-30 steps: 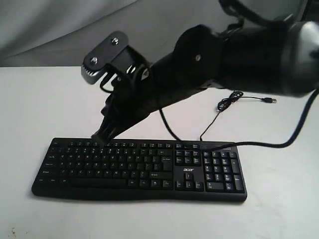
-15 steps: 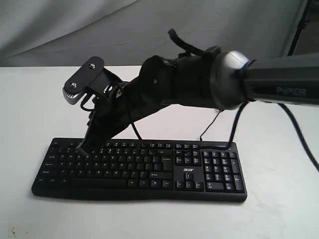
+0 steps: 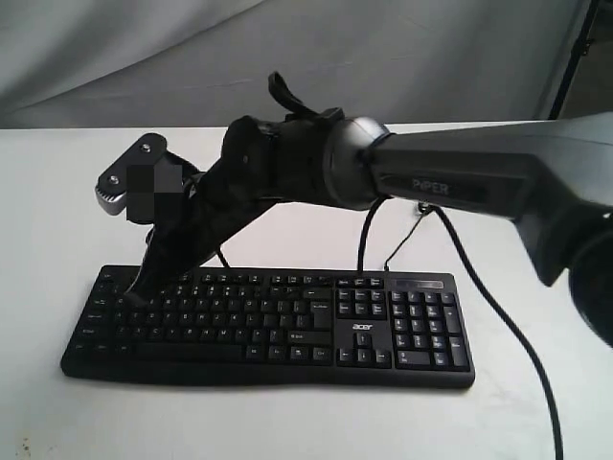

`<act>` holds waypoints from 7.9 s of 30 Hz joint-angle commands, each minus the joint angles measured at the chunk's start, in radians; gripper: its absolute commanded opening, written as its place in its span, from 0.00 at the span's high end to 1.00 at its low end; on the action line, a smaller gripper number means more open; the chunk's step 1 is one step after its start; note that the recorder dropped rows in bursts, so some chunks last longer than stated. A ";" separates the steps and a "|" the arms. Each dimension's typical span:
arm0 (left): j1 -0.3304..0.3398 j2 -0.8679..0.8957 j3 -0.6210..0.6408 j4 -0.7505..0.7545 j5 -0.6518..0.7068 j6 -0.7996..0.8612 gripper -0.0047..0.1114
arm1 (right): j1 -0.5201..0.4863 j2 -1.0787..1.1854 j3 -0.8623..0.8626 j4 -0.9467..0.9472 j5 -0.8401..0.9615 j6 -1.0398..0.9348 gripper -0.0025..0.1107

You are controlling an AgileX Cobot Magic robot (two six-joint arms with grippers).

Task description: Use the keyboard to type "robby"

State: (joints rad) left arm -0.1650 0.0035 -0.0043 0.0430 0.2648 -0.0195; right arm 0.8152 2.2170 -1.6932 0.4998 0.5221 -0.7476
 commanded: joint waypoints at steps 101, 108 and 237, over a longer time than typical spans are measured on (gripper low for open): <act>-0.006 -0.003 0.004 0.005 -0.005 -0.003 0.96 | 0.012 0.143 -0.037 0.007 -0.009 -0.027 0.98; -0.006 -0.003 0.004 0.005 -0.005 -0.003 0.96 | 0.012 0.104 -0.043 0.001 0.017 -0.024 0.98; -0.006 -0.003 0.004 0.005 -0.005 -0.003 0.96 | -0.085 -0.113 0.347 -0.097 -0.096 0.082 0.98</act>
State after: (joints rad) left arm -0.1650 0.0035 -0.0043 0.0430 0.2648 -0.0195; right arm 0.7371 2.1030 -1.3534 0.4131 0.4297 -0.6621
